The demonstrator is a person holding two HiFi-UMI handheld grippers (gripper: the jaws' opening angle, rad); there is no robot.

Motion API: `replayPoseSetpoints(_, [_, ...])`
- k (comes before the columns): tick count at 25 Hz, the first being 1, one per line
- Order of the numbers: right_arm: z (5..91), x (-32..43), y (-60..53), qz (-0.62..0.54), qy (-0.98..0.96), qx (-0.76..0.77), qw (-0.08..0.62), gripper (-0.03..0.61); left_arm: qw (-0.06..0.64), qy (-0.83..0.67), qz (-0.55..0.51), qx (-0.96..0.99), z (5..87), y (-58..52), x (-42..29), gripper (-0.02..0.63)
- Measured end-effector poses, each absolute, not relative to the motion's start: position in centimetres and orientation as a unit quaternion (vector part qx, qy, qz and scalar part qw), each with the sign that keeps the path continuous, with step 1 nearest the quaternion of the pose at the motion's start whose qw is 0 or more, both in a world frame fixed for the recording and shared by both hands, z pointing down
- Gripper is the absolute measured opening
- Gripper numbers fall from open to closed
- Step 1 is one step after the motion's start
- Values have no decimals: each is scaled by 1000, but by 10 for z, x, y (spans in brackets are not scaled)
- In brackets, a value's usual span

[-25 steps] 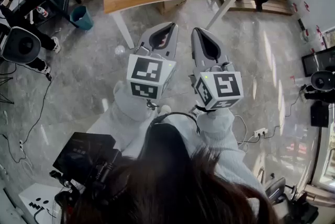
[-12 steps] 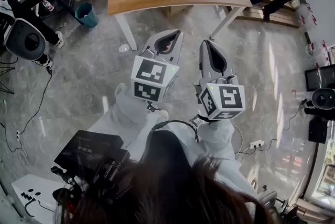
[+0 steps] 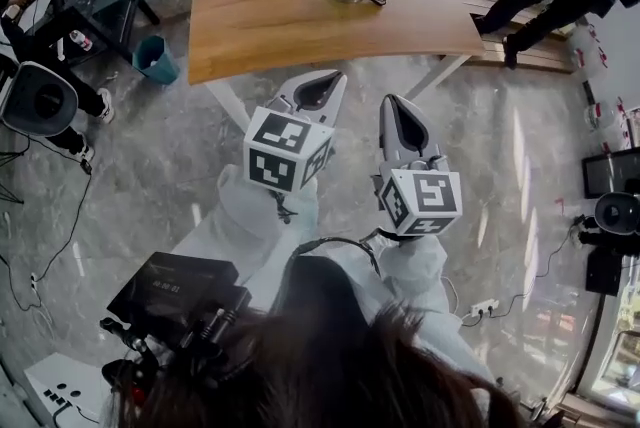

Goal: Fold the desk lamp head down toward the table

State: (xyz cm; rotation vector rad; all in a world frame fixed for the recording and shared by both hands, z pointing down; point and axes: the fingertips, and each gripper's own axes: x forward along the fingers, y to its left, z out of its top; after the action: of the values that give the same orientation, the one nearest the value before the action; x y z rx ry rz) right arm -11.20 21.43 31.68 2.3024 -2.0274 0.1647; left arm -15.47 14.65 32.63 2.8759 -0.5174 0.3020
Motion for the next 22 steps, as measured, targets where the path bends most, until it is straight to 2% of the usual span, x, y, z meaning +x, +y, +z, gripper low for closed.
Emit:
replayPoseSetpoints(10, [300, 21, 63, 51, -657, 751, 37, 2, 92, -176, 100, 975, 306, -7, -30, 0])
replayPoseSetpoints(22, [351, 179, -92, 89, -734, 670, 65, 2, 156, -232, 113, 953, 350, -163, 98, 0])
